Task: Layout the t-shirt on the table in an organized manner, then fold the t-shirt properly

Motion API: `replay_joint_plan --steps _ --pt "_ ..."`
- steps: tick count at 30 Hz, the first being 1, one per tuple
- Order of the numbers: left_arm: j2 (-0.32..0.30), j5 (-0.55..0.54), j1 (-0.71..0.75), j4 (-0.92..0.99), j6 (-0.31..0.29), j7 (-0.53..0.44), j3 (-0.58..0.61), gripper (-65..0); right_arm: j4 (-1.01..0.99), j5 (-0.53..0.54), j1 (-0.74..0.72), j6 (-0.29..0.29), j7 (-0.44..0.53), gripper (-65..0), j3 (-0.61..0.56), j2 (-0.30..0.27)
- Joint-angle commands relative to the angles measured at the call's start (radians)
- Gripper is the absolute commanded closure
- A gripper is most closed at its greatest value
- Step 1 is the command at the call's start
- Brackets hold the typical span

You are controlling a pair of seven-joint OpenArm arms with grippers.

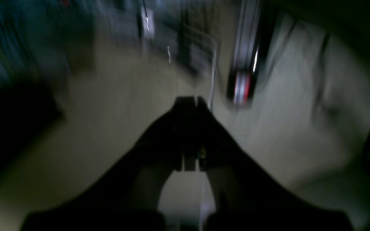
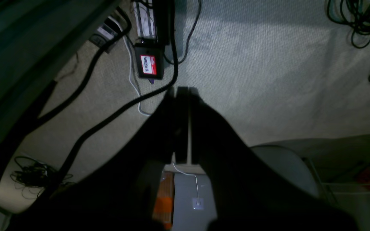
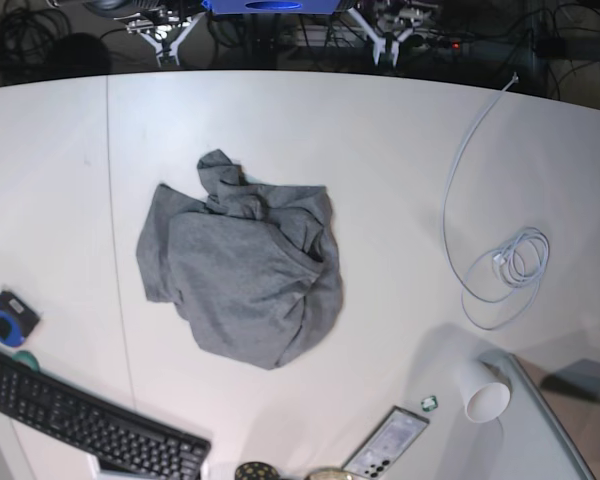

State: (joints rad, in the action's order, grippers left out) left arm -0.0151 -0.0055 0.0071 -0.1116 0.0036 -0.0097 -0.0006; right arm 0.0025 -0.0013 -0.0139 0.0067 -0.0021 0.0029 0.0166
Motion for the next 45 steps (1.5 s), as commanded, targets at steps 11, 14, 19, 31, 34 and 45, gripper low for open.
replay_joint_plan --steps 11,14,19,31,34,45 --pt "-0.019 -0.001 0.047 -0.003 0.005 0.000 -0.002 -1.2 -0.002 0.002 -0.001 -0.015 -0.002 -0.8 0.001 -0.002" --pt "-0.019 -0.001 0.049 -0.003 0.005 0.000 -0.002 -15.8 -0.002 0.002 -0.001 -0.015 -0.002 -0.8 0.001 -0.002" --pt "-0.019 0.008 0.050 -0.003 0.002 0.000 0.011 -59.4 -0.002 0.002 -0.001 -0.015 -0.002 -0.8 0.001 -0.002" --pt "-0.021 0.000 0.050 -0.003 0.002 0.000 0.001 -54.8 -0.002 0.002 -0.001 -0.015 0.000 -0.8 0.001 -0.002" --pt "-0.021 0.000 0.050 -0.003 0.002 0.000 0.000 -26.3 -0.002 0.002 -0.001 -0.015 0.000 -0.8 0.001 -0.002" --pt "-0.021 -0.001 0.050 -0.003 0.002 0.000 0.000 0.0 -0.002 0.004 -0.001 -0.015 -0.003 -45.5 0.003 0.016"
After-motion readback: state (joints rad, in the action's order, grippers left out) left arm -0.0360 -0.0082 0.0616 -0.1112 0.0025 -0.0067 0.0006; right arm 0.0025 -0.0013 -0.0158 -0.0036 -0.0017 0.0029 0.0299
